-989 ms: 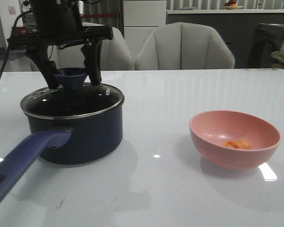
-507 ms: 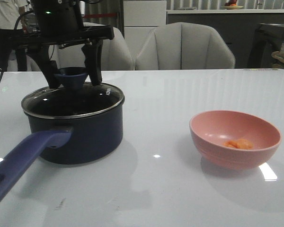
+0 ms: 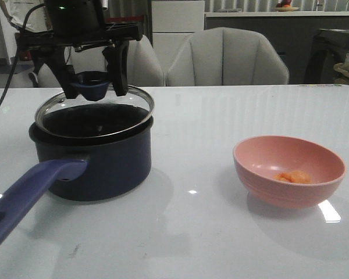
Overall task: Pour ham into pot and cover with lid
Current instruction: 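Lift the glass lid off the saucepan with the left gripper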
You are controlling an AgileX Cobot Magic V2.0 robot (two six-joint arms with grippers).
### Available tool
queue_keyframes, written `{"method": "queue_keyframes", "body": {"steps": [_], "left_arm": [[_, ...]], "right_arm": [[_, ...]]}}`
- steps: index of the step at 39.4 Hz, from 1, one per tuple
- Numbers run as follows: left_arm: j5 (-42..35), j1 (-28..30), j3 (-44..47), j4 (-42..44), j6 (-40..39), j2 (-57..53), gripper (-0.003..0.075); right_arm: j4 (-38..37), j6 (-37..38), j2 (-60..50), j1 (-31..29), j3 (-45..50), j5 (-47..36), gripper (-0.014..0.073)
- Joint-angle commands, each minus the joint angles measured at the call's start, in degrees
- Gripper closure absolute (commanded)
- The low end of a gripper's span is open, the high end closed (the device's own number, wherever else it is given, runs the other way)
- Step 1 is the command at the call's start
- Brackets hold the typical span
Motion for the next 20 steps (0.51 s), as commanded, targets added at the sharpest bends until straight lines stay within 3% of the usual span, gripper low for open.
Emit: {"method": "queue_keyframes", "body": {"steps": [1, 9, 20], "left_arm": [[2.6, -0.1, -2.3, -3.1, 3.0, -3.7, 0.0502], [2.6, 1.2, -2.3, -3.8, 6.3, -5.1, 0.0502], [1.6, 7.6, 1.4, -3.5, 10.6, -11.2, 0.0502]], "right_arm": [[-0.5, 0.0, -1.2, -0.1, 0.6, -4.7, 0.0454], [-0.5, 0.0, -1.2, -0.1, 0.6, -4.7, 0.0454], [-0.5, 0.0, -1.2, -0.1, 0.6, -4.7, 0.0454]]}}
